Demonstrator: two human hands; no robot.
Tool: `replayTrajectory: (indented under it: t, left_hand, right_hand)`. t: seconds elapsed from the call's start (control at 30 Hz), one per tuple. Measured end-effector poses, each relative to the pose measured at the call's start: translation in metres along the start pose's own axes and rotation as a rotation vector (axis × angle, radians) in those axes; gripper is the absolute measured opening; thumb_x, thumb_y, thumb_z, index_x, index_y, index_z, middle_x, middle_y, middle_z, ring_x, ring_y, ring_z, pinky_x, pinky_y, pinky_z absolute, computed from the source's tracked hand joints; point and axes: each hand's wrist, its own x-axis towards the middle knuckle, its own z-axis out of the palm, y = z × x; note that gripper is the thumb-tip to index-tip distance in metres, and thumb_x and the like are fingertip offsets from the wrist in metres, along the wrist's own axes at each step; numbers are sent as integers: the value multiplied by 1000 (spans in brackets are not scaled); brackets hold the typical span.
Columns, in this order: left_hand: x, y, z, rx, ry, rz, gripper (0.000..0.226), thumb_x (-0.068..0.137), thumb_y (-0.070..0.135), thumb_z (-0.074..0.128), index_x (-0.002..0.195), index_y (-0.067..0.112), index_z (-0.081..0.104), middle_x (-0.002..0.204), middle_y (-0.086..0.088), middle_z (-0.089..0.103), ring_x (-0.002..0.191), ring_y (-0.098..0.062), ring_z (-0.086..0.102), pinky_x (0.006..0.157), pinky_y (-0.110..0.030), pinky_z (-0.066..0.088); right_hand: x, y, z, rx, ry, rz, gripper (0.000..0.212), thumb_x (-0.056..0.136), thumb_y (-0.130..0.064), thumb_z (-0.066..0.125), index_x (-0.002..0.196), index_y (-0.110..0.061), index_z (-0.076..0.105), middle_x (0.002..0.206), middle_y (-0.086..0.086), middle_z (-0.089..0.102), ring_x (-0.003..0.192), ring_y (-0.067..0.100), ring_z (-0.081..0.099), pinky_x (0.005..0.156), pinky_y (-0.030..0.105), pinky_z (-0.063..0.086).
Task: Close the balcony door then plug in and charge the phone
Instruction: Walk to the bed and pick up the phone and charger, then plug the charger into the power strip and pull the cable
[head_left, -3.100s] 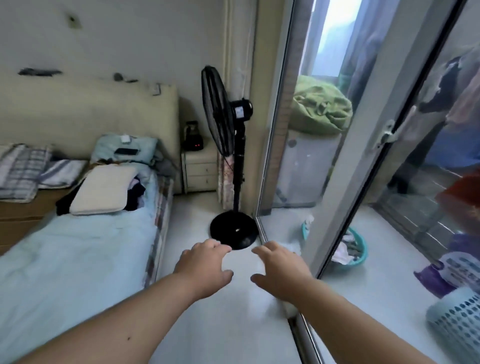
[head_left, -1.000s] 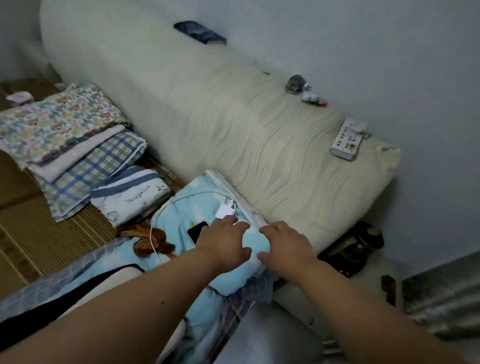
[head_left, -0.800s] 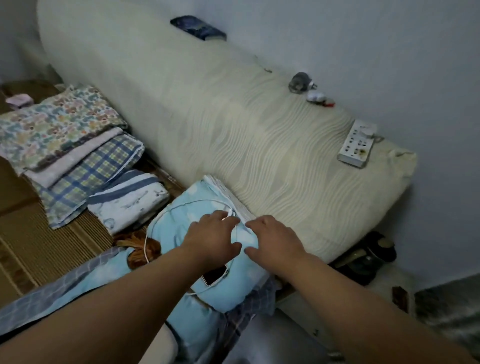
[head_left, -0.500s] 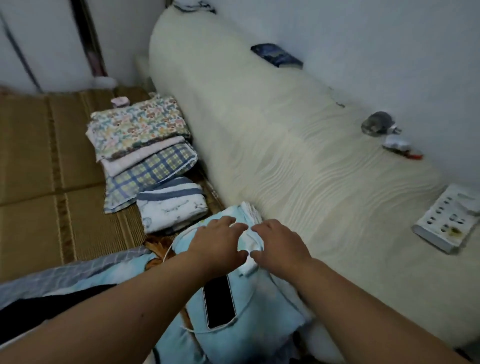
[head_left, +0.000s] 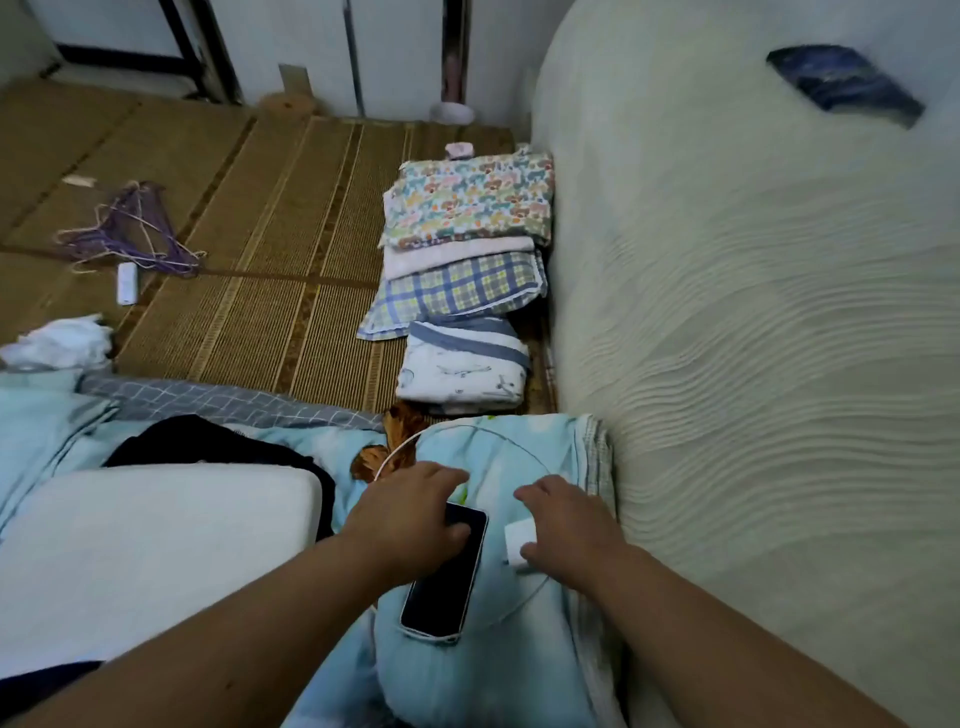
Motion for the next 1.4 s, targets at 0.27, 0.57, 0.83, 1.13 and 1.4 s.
replayTrajectory:
  t: [0.27,0.57,0.83,1.13,1.4]
  left_hand:
    - [-7,-30,63,-105,-89,-103,65,95,44,57,154,31,34,158,7,40,142,-15,43,114,-31,40]
    - [3,-13,39,-104,-68,-36,65,94,41,59,153,30,35,158,3,40,141,-16,44,113,-32,40]
    - [6,50,-39,-68,-11,232,74,90,52,61,155,35,30,161,4,36,145,-18,39,117,-37,38]
    - [-2,130,-81,-195,104,480,76,88,54,64,154,34,32,158,5,40,142,-14,43,117,-31,38]
    - [10,147,-60,-354,-157,431,40,101,30,55,62,26,62,48,11,65,46,6,57,64,-18,52]
  right_hand:
    - [32,13,67,-187,-71,-12,54,83,-28,59,131,-16,39,132,8,47,122,28,45,102,46,31]
    - [9,12,24,2,48,78,55,69,-44,67,118,-25,49,119,2,54,115,26,50,101,48,29]
    - [-78,-5,-116,916,452,139,53,61,-28,82,107,-27,57,100,-10,64,91,11,61,71,21,48]
    - [-165,0,-220,1536,686,-28,44,81,-11,66,122,-9,50,90,4,63,77,15,62,67,29,52]
    - [-207,36,-240,1676,1048,-32,59,76,-14,70,130,-19,46,98,3,59,78,20,61,75,41,53]
